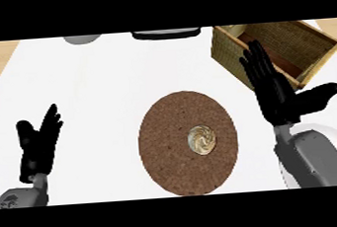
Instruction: Pick the cupcake from the placemat and place it in the basket
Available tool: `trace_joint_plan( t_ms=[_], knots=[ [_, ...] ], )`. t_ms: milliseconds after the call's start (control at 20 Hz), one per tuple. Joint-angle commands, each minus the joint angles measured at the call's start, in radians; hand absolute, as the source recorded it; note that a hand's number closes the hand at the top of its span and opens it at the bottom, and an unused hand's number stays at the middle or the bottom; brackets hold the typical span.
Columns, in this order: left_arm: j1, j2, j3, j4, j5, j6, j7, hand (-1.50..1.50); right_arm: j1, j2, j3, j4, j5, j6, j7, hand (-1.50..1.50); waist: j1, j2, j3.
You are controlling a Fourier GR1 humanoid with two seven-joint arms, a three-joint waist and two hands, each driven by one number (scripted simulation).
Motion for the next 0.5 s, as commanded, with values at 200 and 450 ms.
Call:
trace_joint_plan(
  t_ms=[200, 450],
  knots=[
    [-0.027, -0.078, -0.002, -0.227, 0.006, 0.02, -0.167, 0.0, 0.139, -0.078, 0.096, -0.236, 0.163, -0.051, 0.001, 1.5, -0.037, 0.004, 0.001],
    [0.001, -0.128, -0.067, -0.263, 0.005, -0.008, -0.208, 0.0, 0.086, 0.009, 0.454, -0.218, 0.537, -0.157, -0.009, -1.5, 0.003, 0.006, -0.002]
  ],
)
